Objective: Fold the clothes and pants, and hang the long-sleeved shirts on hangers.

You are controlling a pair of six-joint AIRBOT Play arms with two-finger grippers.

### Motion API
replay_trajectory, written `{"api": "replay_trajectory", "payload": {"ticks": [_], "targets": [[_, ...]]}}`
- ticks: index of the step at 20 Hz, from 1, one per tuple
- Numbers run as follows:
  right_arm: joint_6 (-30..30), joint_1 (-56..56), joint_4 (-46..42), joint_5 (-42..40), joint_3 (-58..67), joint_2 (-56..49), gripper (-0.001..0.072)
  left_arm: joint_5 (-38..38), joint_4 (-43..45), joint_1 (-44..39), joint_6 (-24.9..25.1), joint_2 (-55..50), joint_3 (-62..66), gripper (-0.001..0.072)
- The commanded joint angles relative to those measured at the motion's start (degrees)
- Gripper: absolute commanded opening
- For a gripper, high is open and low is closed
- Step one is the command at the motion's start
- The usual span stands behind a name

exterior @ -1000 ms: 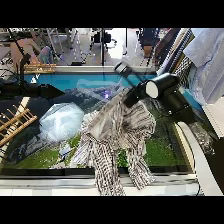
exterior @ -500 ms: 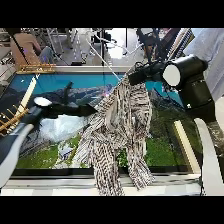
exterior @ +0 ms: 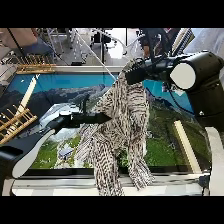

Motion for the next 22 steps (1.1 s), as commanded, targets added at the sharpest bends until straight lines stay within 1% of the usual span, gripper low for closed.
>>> {"api": "replay_trajectory", "payload": {"ticks": [1,2,3,4,5,7,9,10,12,15,18,19,21,22], "targets": [[-9.4,0.2,5.3,8.4,0.1,1.0,0.0028,-0.1,-4.2,6.1,-1.6,5.2,0.5,0.001],[-12.5,0.2,8.3,10.3,0.1,1.1,0.0028,3.1,-4.2,9.2,-5.7,7.1,1.6,0.001],[-14.4,0.2,11.4,11.4,0.1,1.1,0.0028,6.2,-4.0,11.9,-8.0,8.2,3.3,0.001],[-15.1,0.2,13.7,12.3,0.1,1.2,0.0028,8.5,-2.8,14.4,-11.8,8.3,6.3,0.0009],[-15.2,0.2,14.6,13.1,0.1,1.2,0.0027,9.8,-0.2,16.3,-16.9,7.8,9.7,0.001],[-15.2,0.2,13.3,14.1,-0.6,1.2,0.0027,8.9,7.6,19.2,-25.9,5.8,18.0,0.001],[-16.1,0.2,10.3,14.1,-2.2,1.2,0.0026,4.9,13.0,21.1,-30.9,4.0,24.6,0.001],[-18.6,0.2,9.3,14.2,-3.1,1.2,0.0026,3.0,13.4,22.0,-32.0,3.6,26.5,0.001],[-22.2,0.2,8.6,14.0,-4.5,1.2,0.0026,-0.4,13.4,23.8,-32.0,3.6,28.3,0.0011],[-22.9,0.2,4.6,13.5,-5.3,1.0,0.0026,-6.4,13.4,26.1,-31.9,3.6,28.7,0.0011],[-22.9,0.2,-3.2,11.8,-5.3,0.0,0.0026,-15.6,13.4,27.8,-31.7,3.6,28.7,0.0011],[-23.8,0.2,-5.6,11.1,-5.3,-0.5,0.0026,-19.1,13.4,28.1,-31.7,3.6,28.7,0.0011],[-28.7,0.2,-8.6,9.9,-5.4,-1.8,0.0026,-24.3,13.3,28.3,-32.0,3.7,28.7,0.0012],[-31.3,0.3,-10.1,8.8,-5.4,-2.7,0.0026,-25.6,12.9,28.2,-33.0,3.7,28.7,0.0012]]}}
